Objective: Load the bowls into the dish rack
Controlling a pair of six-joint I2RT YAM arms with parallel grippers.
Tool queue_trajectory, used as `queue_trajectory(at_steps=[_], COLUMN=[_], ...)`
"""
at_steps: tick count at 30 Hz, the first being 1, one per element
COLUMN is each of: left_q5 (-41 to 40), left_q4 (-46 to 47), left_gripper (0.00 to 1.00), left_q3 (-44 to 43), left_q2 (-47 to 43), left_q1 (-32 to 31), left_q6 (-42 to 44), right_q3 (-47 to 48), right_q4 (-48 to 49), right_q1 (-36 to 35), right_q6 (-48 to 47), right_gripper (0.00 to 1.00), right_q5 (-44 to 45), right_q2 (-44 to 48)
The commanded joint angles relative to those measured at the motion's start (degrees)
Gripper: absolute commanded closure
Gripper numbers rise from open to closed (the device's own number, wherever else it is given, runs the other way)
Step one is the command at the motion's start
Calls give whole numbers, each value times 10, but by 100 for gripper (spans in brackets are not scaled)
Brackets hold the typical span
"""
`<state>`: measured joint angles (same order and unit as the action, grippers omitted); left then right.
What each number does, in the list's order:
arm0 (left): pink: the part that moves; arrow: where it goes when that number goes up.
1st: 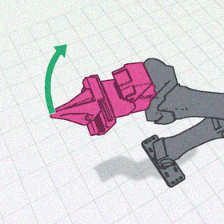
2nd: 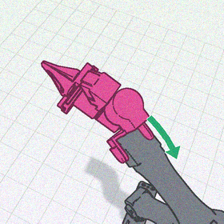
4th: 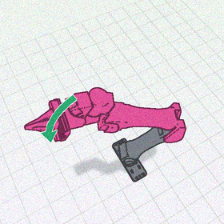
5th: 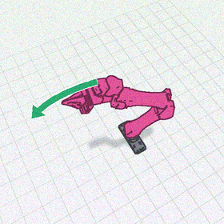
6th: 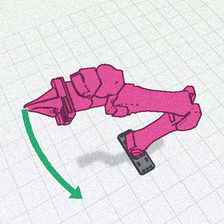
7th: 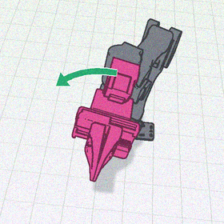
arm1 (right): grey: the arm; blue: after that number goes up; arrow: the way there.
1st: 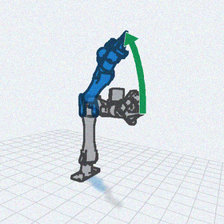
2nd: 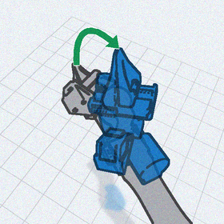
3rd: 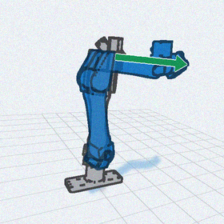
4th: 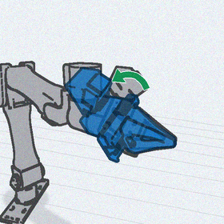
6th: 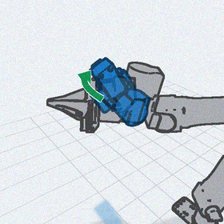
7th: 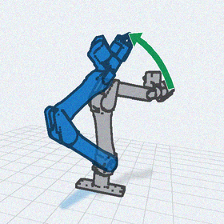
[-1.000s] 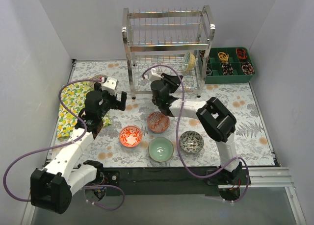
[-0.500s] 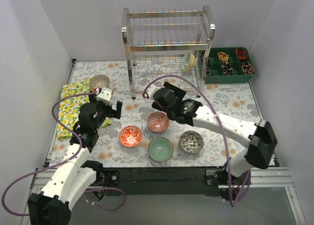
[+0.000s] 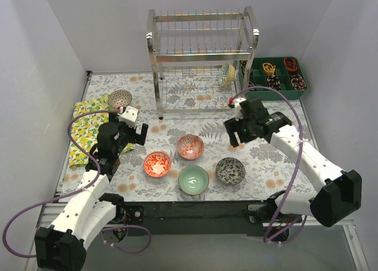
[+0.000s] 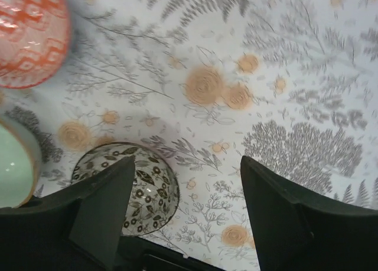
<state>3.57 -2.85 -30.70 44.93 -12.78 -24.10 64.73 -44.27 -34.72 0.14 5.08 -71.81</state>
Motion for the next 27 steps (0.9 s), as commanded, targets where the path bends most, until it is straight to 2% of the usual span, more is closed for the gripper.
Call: queue_trajectory(at_steps=[1, 7, 13, 27], left_q5=[-2, -4, -5, -3], left_q4=[-4, 9, 22, 26], left_gripper=[2, 2, 2, 2], left_q3=[-10, -21, -23, -12], left_q2=[17, 56, 75, 68], left_q1=[5, 6, 6, 6], left_q6=[19, 32, 36, 34], right_q3=[-71, -148, -165, -203], right_q4=[-65, -65, -61, -18], right_q1=[114, 127, 133, 148], right_q6=[71, 73, 72, 64], right_gripper=[24, 35, 45, 61], right_q5=[-106, -130, -144, -169], right_q2=[12, 37, 36, 17])
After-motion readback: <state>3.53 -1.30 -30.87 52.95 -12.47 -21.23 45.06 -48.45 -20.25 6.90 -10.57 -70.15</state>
